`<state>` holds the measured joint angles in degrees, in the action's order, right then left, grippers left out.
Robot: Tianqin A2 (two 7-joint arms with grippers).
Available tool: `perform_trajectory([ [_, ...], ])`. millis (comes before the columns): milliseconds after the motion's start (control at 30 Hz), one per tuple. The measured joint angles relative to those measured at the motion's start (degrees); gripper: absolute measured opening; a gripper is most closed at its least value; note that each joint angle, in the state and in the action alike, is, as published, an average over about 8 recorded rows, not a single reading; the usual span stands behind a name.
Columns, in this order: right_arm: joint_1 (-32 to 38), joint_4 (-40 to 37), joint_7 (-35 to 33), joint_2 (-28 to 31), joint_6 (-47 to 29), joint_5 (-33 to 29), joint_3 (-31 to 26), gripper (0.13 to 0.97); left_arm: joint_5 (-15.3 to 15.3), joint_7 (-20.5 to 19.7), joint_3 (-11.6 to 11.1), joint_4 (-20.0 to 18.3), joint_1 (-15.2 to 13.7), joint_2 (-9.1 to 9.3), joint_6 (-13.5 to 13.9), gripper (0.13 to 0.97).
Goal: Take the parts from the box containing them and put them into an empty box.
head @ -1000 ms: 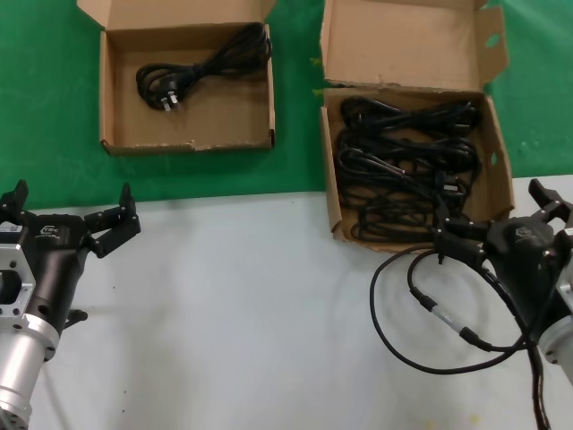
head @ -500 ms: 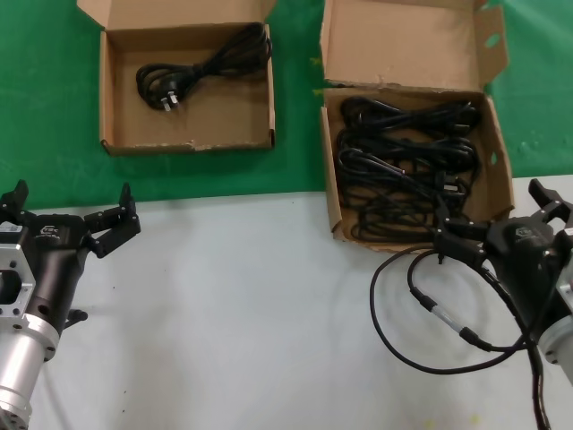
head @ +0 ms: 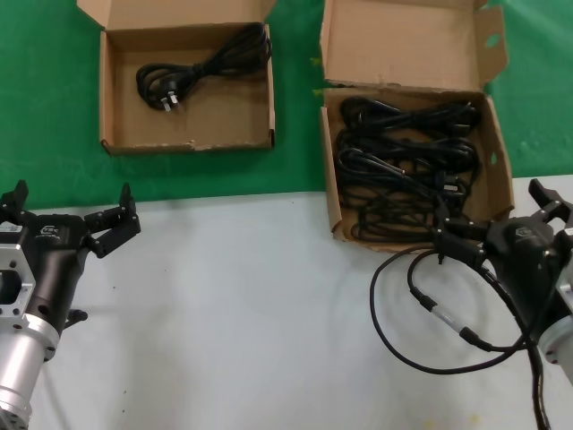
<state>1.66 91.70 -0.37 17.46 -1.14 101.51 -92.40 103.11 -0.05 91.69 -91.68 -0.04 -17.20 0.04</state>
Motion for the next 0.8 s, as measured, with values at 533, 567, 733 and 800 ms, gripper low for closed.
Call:
perform_trajectory([
  [533,0.00,0.00,0.00,0.00,0.00,0.00,0.00,0.966,0.00,0.00,0.00,0.00,0.00,0.00,0.00,0.966],
  [567,0.00,0.00,0.00,0.00,0.00,0.00,0.00,0.966,0.00,0.00,0.00,0.00,0.00,0.00,0.00,0.966],
  [733,0.00,0.00,0.00,0.00,0.00,0.00,0.00,0.966,0.00,0.00,0.00,0.00,0.00,0.00,0.00,0.966],
  [800,0.00,0.00,0.00,0.00,0.00,0.00,0.00,0.966,0.00,0.00,0.00,0.00,0.00,0.00,0.00,0.966],
])
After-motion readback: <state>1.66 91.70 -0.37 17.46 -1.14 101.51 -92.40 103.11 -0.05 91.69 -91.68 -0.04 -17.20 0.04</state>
